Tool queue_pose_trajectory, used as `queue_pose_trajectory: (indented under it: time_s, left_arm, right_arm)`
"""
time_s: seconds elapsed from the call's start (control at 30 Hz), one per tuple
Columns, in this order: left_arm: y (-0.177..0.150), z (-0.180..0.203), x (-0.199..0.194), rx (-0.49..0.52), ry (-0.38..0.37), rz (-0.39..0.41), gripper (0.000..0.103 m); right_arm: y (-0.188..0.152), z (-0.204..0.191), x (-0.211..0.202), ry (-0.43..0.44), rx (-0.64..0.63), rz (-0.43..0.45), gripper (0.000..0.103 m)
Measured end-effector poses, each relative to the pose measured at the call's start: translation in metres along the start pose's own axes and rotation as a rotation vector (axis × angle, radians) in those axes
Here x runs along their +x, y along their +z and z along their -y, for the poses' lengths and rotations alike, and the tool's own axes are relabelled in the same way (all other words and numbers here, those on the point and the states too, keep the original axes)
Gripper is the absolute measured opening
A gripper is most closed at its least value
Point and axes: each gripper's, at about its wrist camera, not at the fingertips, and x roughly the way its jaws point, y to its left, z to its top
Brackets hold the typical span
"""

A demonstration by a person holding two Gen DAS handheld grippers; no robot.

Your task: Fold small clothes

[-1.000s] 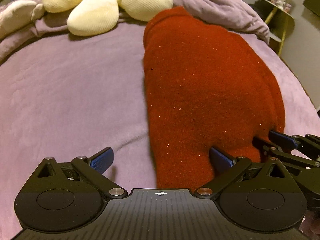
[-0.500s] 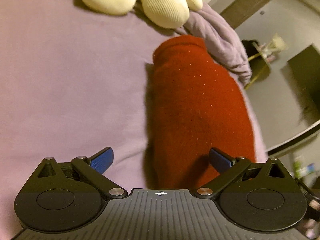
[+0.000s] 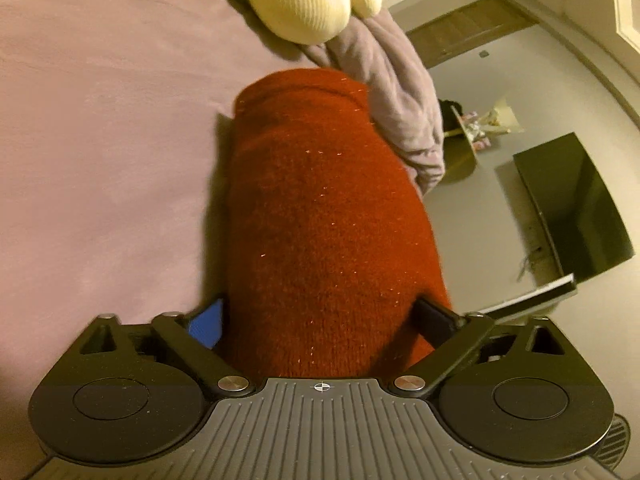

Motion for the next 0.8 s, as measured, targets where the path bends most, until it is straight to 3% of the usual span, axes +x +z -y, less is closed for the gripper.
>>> queue_pose_trajectory:
  time_s: [0.27, 0.47, 0.6, 0.8]
  left_arm:
    - [0.002, 0.02, 0.001, 0.055, 0.046, 0.01, 0.089]
    - [0.0, 0.027, -0.014, 0.086, 0.068, 0.014, 0.084]
    - [-0.004, 0.032, -0.037, 0.117, 0.122, 0.047, 0.084]
    - [-0.028, 0.031, -0.1, 0.15, 0.27, 0.113, 0.084]
  right_arm:
    - [0.0, 0.005, 0.004, 0.038, 0.093, -0.005, 0.062]
    - [-0.006, -0.006, 0.001, 0.05, 0.109, 0.0, 0.057]
    - [-0.013, -0.025, 0.003, 0.074, 0.092, -0.035, 0.057]
    - [-0.044, -0.065, 0.027, 0.131, 0.033, -0.147, 0.057]
